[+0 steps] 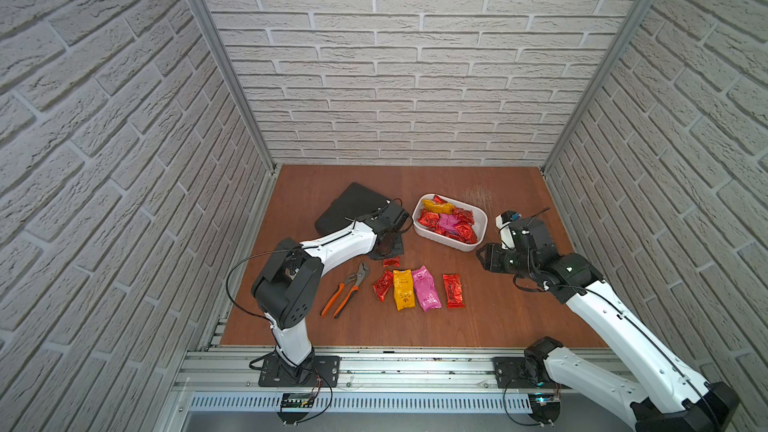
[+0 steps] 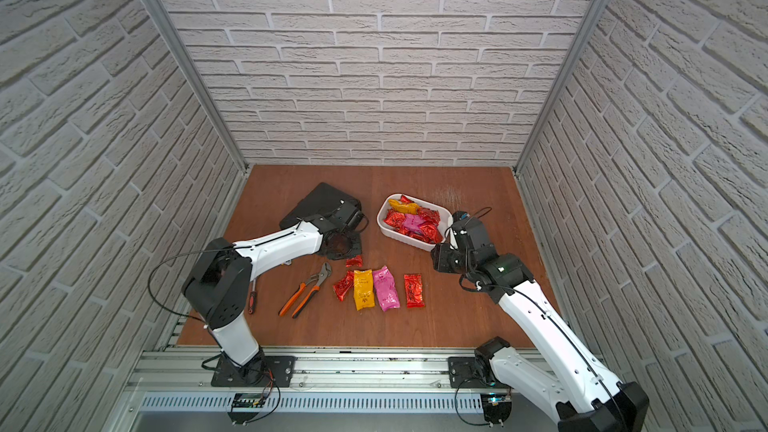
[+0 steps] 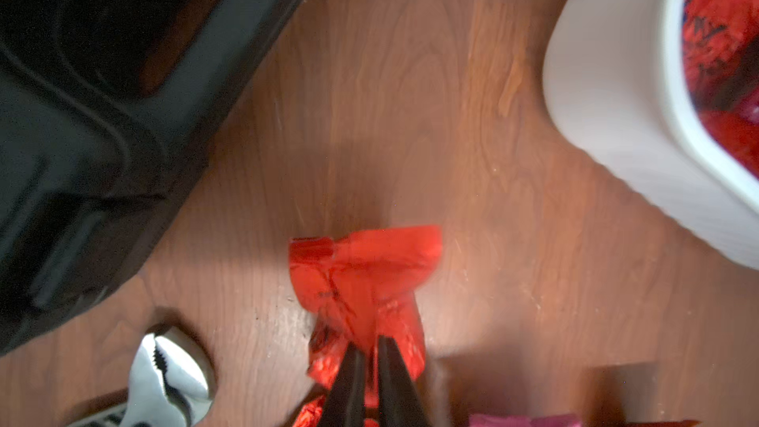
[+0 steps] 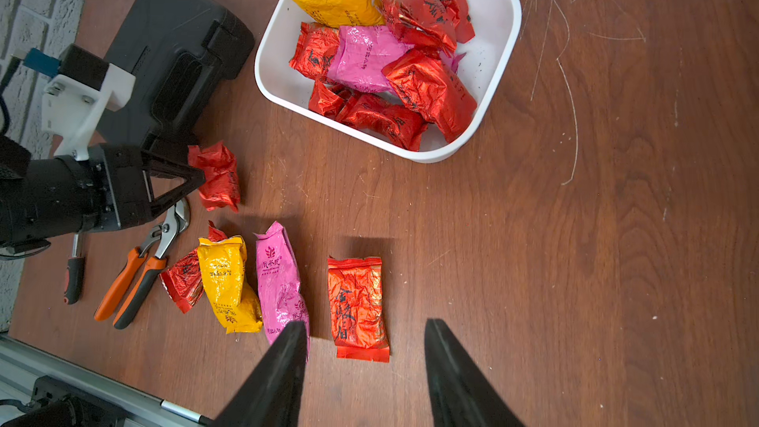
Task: Take the tea bags out of the storage box
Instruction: Place the tea bag at the center of the board, then pick up the tea bag from the storage box.
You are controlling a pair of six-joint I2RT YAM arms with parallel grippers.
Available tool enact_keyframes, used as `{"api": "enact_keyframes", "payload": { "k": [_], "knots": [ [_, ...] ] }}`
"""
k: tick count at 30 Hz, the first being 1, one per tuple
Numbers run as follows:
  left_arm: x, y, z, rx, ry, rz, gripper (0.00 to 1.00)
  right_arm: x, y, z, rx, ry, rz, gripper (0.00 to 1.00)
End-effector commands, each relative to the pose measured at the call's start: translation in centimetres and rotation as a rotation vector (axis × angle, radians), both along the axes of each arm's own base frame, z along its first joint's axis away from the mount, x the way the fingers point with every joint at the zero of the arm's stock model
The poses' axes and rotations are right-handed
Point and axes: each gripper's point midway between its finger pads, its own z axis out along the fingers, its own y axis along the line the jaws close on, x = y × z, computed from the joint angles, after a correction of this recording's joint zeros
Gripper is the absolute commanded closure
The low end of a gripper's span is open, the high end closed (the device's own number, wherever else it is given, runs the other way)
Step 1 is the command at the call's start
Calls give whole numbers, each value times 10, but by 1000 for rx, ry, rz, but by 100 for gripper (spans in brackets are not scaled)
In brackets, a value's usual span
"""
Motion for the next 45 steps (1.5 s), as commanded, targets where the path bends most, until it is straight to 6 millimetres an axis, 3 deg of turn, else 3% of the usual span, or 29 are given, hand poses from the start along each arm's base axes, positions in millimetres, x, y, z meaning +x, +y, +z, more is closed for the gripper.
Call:
{"api": "enact_keyframes", "payload": {
  "k": [1,6,14,19,24,30,40,45],
  "knots": [
    [3,1,1,3,-2,6,75,5,1,2,6,-23,4,48],
    [7,6,29,-2,-61,22,63,9,0,7,-19,-48,13,48],
    [32,28,134,-80,-355,95,60,34,14,22,-116,-78,169,47],
    [44,61,169,-161,-482,182,61,63,31,33,-209,-113,340,45],
    [47,103,180,-203,-530,293,62,101,41,39,-339,-120,458,44],
    [47,134,188,-229,-593,367,61,143,63,27,-416,-89,627,40],
    [48,141,189,-253,-664,343,57,204,78,-18,-526,39,737,40],
    [50,148,187,-245,-669,368,57,223,87,-39,-541,68,777,40]
  ]
}}
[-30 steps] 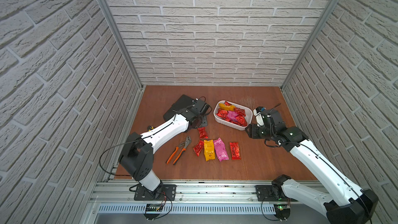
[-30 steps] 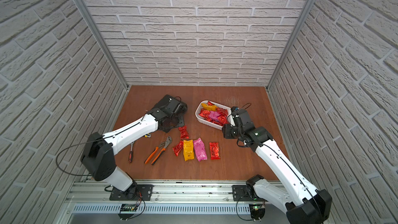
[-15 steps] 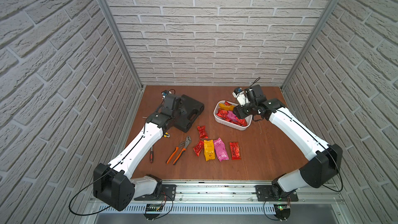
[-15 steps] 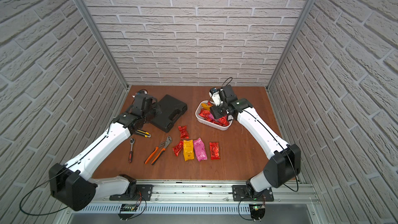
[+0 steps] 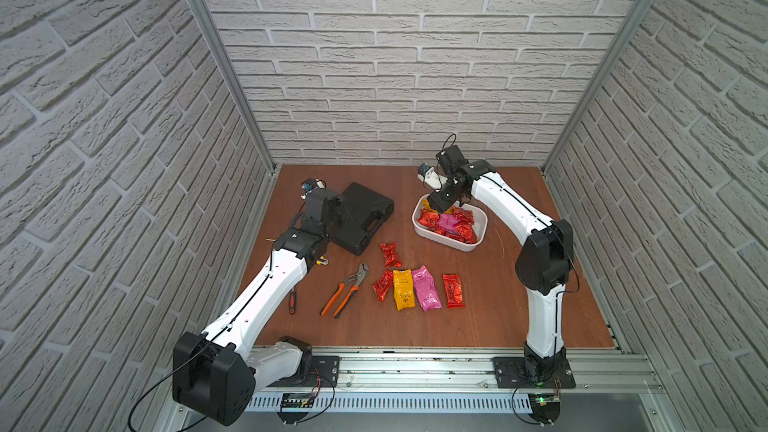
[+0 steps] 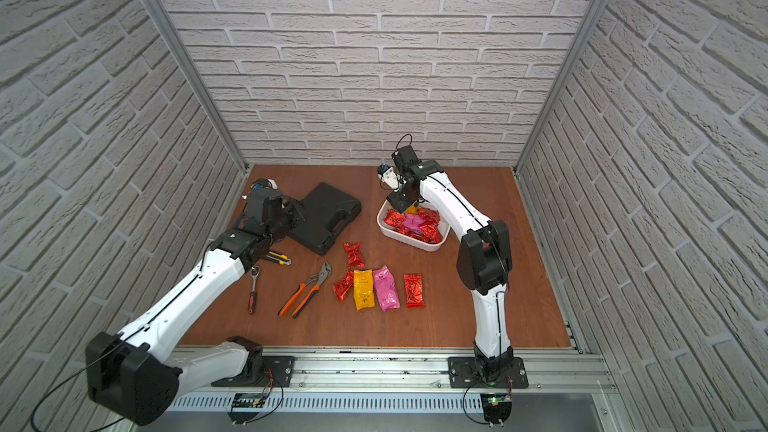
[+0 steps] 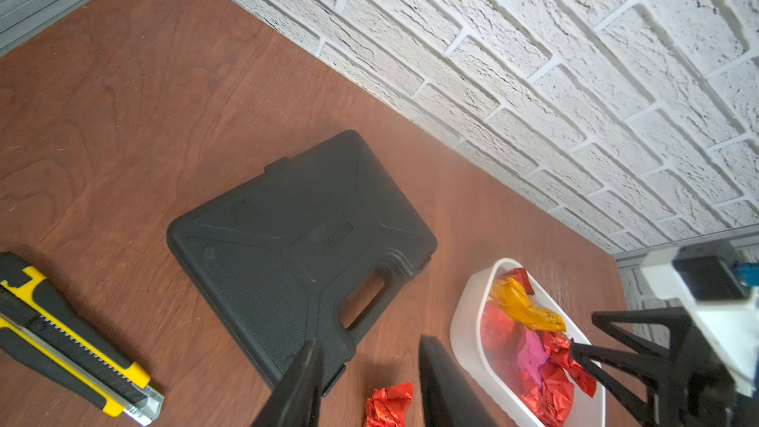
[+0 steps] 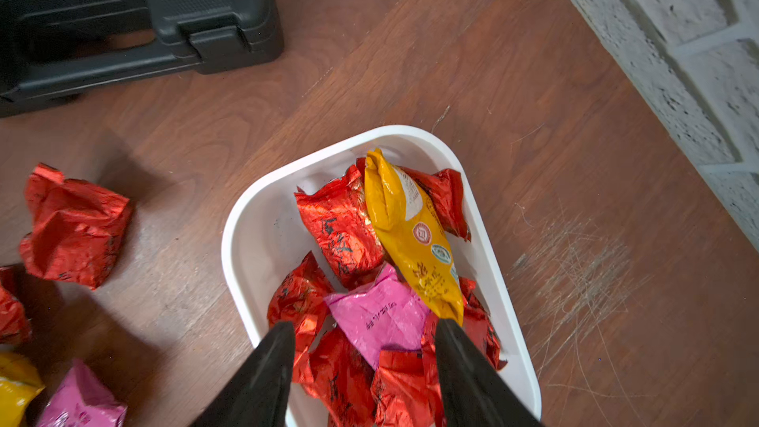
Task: Take the tea bags out of the storage box
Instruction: Pick up the tea bag from the storage box.
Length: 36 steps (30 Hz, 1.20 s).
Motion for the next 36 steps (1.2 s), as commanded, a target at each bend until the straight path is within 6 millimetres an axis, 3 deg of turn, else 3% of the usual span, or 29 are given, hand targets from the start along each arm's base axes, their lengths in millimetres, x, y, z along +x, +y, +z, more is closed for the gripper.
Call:
{"api": "enact_keyframes", "payload": {
  "k": [1,6,13,18,29,36],
  "knots": [
    [7,5,17,-10,-75,12,57,4,1,-4,-34,20,44,40],
    [11,11,19,-4,-70,33,57,16,-1,-28,-88,48,45,41],
    [17,14,21,2,-68,44,57,32,-6,-43,-158,27,32,44],
    [22,13,20,0,-64,46,58,35,-5,-48,-162,26,38,54],
    [26,11,22,-5,-64,43,59,37,-2,-48,-152,19,61,87],
    [27,10,25,-10,-70,39,59,39,0,-17,-130,-49,62,94]
  ]
}}
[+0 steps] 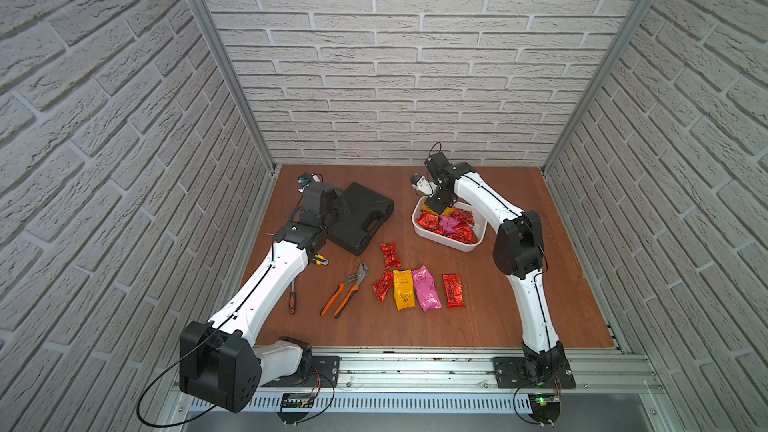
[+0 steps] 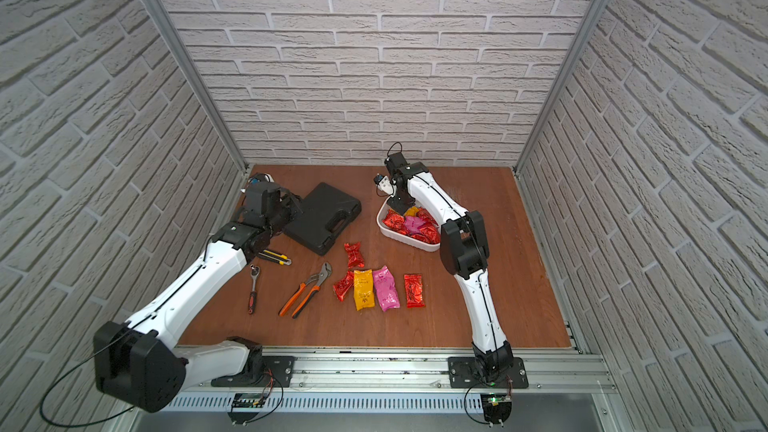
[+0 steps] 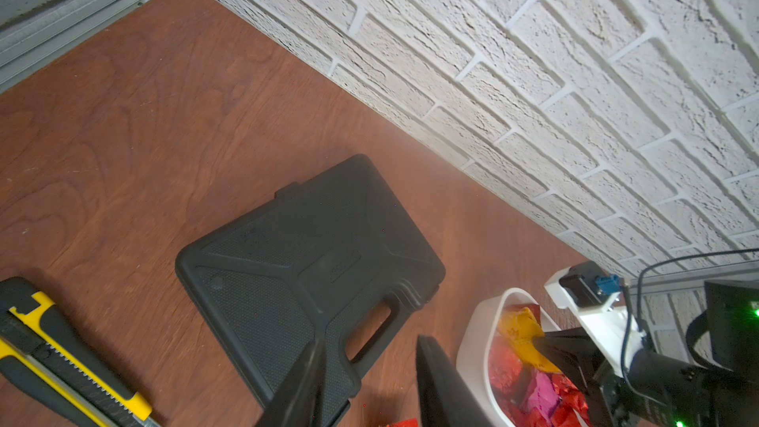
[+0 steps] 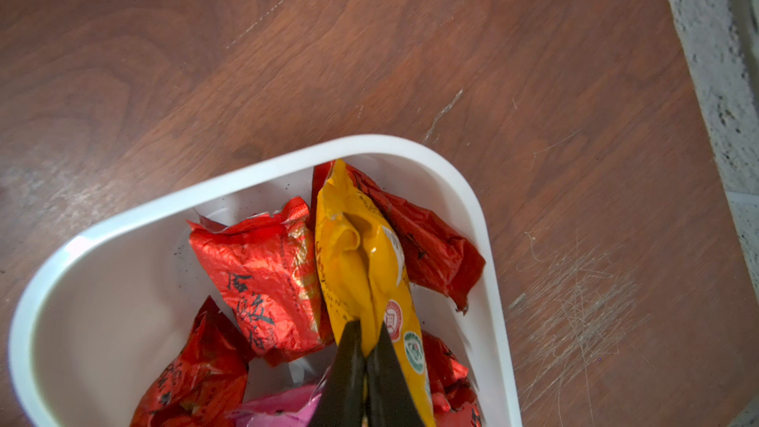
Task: Take the tea bags out of the storage box
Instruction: Pick up the tea bag from the storage box.
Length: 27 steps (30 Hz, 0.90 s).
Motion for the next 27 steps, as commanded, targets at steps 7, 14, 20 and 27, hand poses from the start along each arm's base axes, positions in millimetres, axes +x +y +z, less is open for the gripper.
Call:
{"api": "enact_keyframes", "payload": {
  "k": [7,14,20,27],
  "knots": [
    [5,-2,20,-22,-59,-8,59,9,2,86,50,-208,-14,96],
    [-3,1,20,-28,-57,-2,59,-7,7,126,165,-248,-81,97],
    [-15,5,17,-34,-56,1,60,-48,28,149,466,-202,-263,97],
    [-30,14,15,-17,-49,19,59,-106,65,121,747,-55,-534,97]
  ]
}}
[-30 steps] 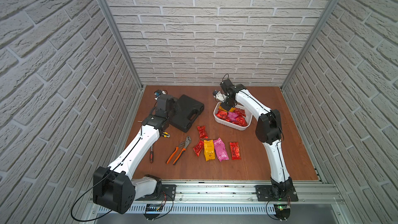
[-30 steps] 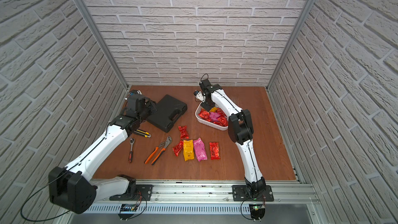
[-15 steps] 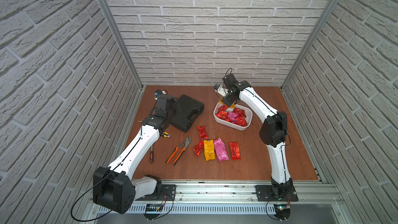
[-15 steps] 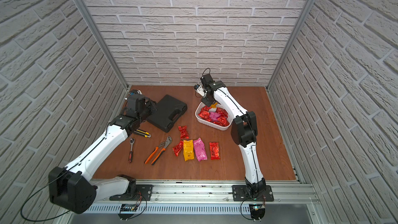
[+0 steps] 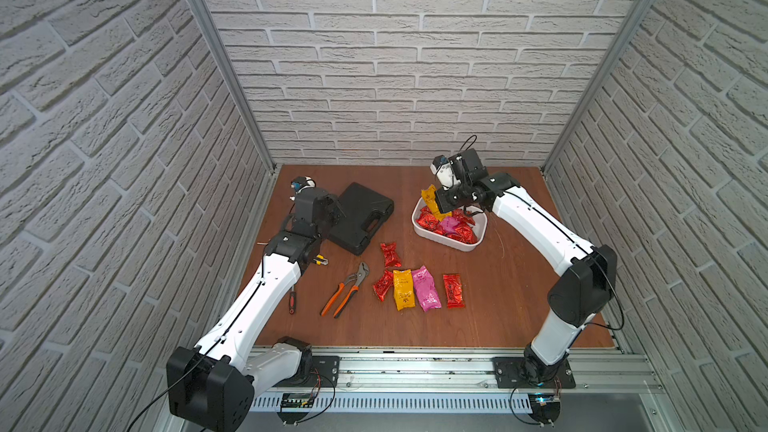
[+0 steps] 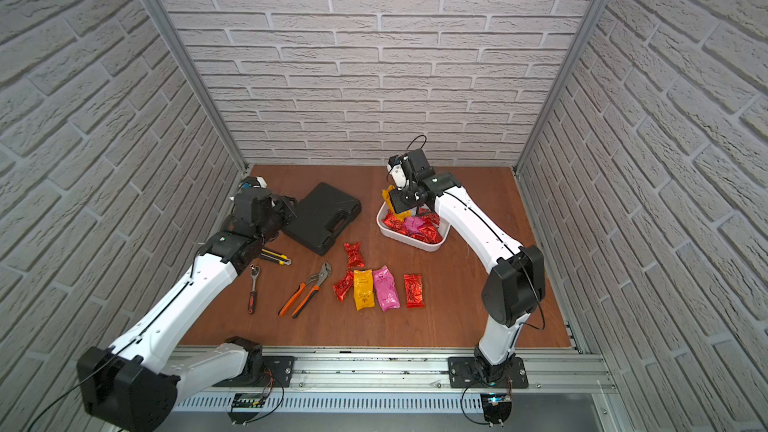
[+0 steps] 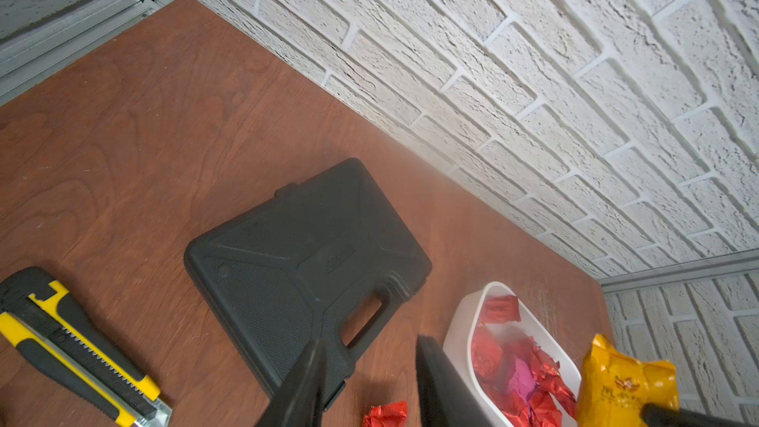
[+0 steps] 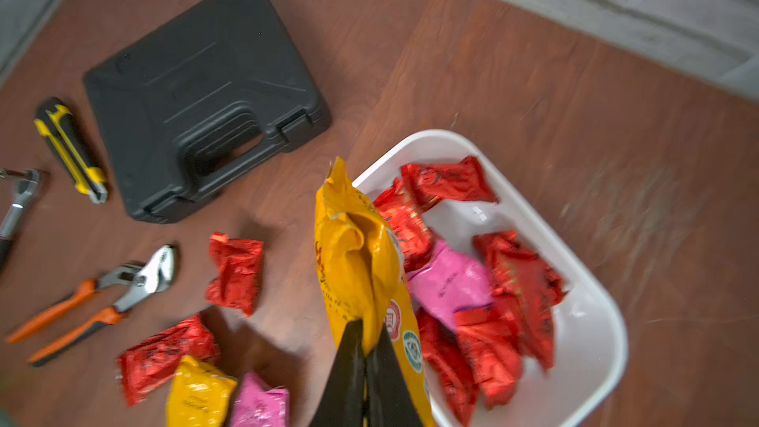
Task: Take the tea bags out of the storage box
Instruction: Pick up the tea bag from the storage box, then place the tea bag at the center of the board.
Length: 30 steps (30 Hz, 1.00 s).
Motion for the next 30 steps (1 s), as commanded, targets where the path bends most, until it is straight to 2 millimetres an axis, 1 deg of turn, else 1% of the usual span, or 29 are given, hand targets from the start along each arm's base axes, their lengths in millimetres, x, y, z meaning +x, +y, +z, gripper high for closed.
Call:
{"api": "enact_keyframes", "payload": {
  "k": [1,3,4,8,11,17,19,20,23,26,28,30],
  "knots": [
    [-9,8,0,11,-7,20,59,-21,39,-7,244,79,-137,97],
    [-14,8,-2,9,-7,14,59,-35,49,-18,249,111,-160,97],
    [-16,9,-4,8,-4,12,58,-43,53,-28,253,130,-177,97],
    [-25,8,-11,-3,7,-2,58,-56,58,-58,259,176,-254,97],
    [-32,9,-13,-11,13,-4,55,-55,61,-75,293,201,-314,97],
    [-46,13,-15,-18,7,-5,48,-39,69,-97,307,215,-365,97],
    [-50,15,-13,-11,-4,-4,47,-35,75,-107,309,232,-366,97],
    [-52,15,-12,-7,-10,-9,45,-34,78,-112,314,247,-366,97],
    [-52,12,-8,17,-34,-46,32,-34,83,-126,310,280,-374,97],
    [-53,12,-3,75,-27,-82,26,-37,85,-136,315,301,-383,95],
    [-53,14,-1,118,-24,-94,22,-40,84,-138,300,302,-381,91],
    [-51,16,-2,170,-14,-104,14,-43,80,-137,272,295,-381,82]
  ]
}}
